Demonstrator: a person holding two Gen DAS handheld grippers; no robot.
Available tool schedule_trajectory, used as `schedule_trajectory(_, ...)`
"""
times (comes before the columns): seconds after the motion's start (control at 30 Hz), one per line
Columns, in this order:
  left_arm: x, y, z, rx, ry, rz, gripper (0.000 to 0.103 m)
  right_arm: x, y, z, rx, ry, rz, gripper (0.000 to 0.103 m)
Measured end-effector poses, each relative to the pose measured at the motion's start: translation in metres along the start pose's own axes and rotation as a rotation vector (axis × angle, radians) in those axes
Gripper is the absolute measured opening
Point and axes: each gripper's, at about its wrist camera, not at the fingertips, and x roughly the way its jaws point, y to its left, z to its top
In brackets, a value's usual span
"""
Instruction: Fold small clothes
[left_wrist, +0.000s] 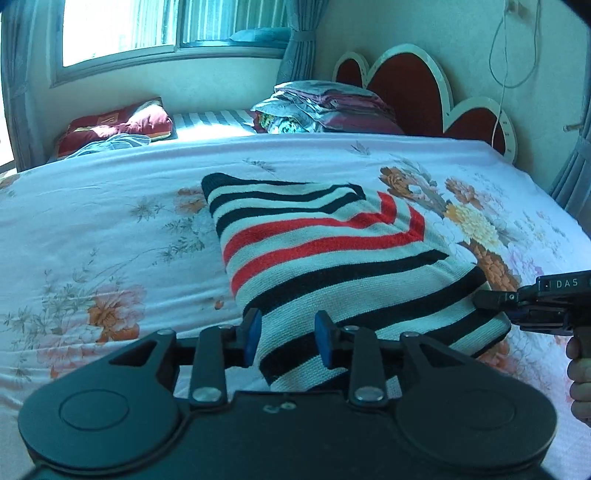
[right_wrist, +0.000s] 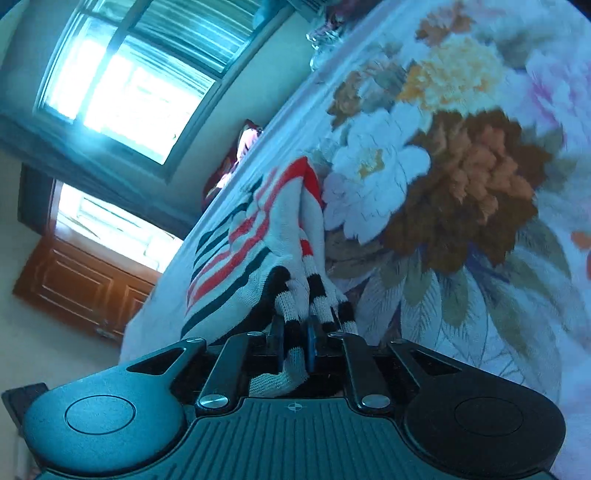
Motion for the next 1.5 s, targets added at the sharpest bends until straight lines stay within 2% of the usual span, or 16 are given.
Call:
schedule_trajectory(0.07,-0.012,0.01,-0.007,-0.07,-0.007,-0.021,0.031,-0.008,0.012,0.004,-0.072,-0.033,-0.024,0.046)
schedule_trajectory(0.23,-0.012,0.024,-0.027,-0.214,0.044,-0.077,0.039,0.007,0.016,0.013,-0.104,0.02,-0.028,0.046)
schedule_trajectory(0.27,-0.009,0.027,-0.03,-0.246,0.056,-0.092,0.042,0.012,0.012,0.013,-0.091,0.045,-0.021,0.045)
schedule_trajectory(0.3,-0.006,0.028,-0.034,-0.272,0.06,-0.102,0.045,0.016,0.01,0.012,-0.076,0.062,-0.015,0.022)
schedule_trajectory(0.33,0.0,0.029,-0.038,-0.279,0.072,-0.095,0.042,0.02,0.003,0.01,-0.049,0.081,-0.016,0.017)
schedule_trajectory(0.43,0.013,0.024,-0.05,-0.259,0.082,-0.059,0.042,0.027,-0.026,0.004,0.085,0.081,0.026,0.016)
schedule_trajectory(0.6,0.004,0.021,-0.05,-0.22,0.086,-0.041,0.044,0.022,-0.017,0.004,0.036,0.078,0.004,0.017)
schedule_trajectory(0.77,-0.014,0.015,-0.06,-0.136,0.14,-0.003,0.046,-0.005,0.019,0.013,-0.178,0.022,-0.022,0.017)
schedule_trajectory(0.83,-0.016,0.013,-0.068,-0.109,0.173,0.042,0.033,-0.011,0.033,0.014,-0.254,-0.002,-0.031,0.017)
schedule_trajectory(0.87,-0.022,0.014,-0.069,-0.12,0.154,0.038,0.033,-0.013,0.038,0.016,-0.28,-0.017,-0.04,0.017)
schedule_trajectory(1.0,-0.037,0.011,-0.039,-0.162,-0.007,0.015,0.04,-0.004,0.066,0.022,-0.408,-0.049,-0.081,0.017)
schedule_trajectory(1.1,-0.014,-0.004,0.001,-0.149,-0.045,-0.031,0.04,0.022,0.088,0.022,-0.528,-0.019,-0.125,0.016)
schedule_trajectory(1.2,0.021,-0.027,0.029,-0.07,-0.023,-0.033,0.037,0.051,0.099,0.018,-0.614,0.021,-0.139,0.016)
schedule_trajectory(1.27,0.047,-0.034,0.031,-0.05,0.07,-0.055,0.038,0.076,0.096,0.012,-0.668,0.084,-0.199,0.016)
schedule_trajectory(1.33,0.055,-0.036,0.028,-0.015,0.091,-0.056,0.038,0.092,0.082,0.006,-0.694,0.146,-0.235,0.016)
schedule_trajectory(1.5,0.048,-0.013,0.049,-0.063,0.017,-0.066,0.037,0.078,0.075,0.029,-0.665,0.037,-0.183,0.017)
